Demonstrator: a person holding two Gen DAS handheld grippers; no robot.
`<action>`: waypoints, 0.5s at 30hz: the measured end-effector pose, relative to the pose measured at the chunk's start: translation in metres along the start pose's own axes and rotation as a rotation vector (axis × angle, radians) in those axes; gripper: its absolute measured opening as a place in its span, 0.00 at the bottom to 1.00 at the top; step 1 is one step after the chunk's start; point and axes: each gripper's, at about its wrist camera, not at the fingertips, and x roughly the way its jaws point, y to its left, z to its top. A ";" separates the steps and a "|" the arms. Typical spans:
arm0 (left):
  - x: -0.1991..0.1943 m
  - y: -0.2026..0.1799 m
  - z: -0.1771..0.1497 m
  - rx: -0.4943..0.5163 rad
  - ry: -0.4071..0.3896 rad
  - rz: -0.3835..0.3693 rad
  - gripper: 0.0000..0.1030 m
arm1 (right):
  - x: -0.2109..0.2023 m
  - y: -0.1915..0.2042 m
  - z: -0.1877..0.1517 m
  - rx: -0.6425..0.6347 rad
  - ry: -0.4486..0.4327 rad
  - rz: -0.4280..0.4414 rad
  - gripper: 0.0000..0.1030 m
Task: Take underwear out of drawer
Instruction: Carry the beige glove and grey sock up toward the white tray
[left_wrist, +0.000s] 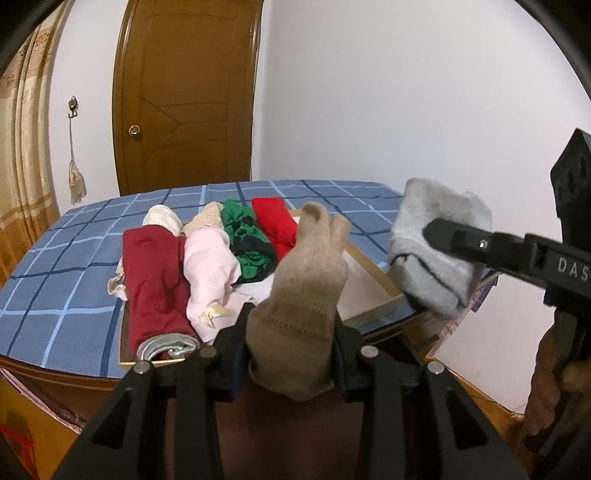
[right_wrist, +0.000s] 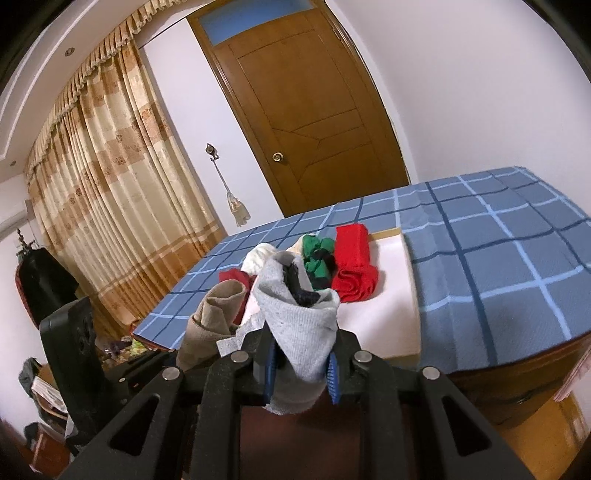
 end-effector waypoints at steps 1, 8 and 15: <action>0.003 0.001 0.001 0.000 0.002 -0.002 0.34 | 0.001 -0.001 0.002 -0.003 0.001 -0.005 0.23; 0.016 0.003 0.007 -0.017 0.002 -0.007 0.34 | 0.017 -0.004 0.012 -0.014 0.009 -0.015 0.23; 0.031 0.007 0.012 -0.034 0.009 -0.001 0.34 | 0.034 -0.003 0.017 -0.032 0.013 -0.026 0.23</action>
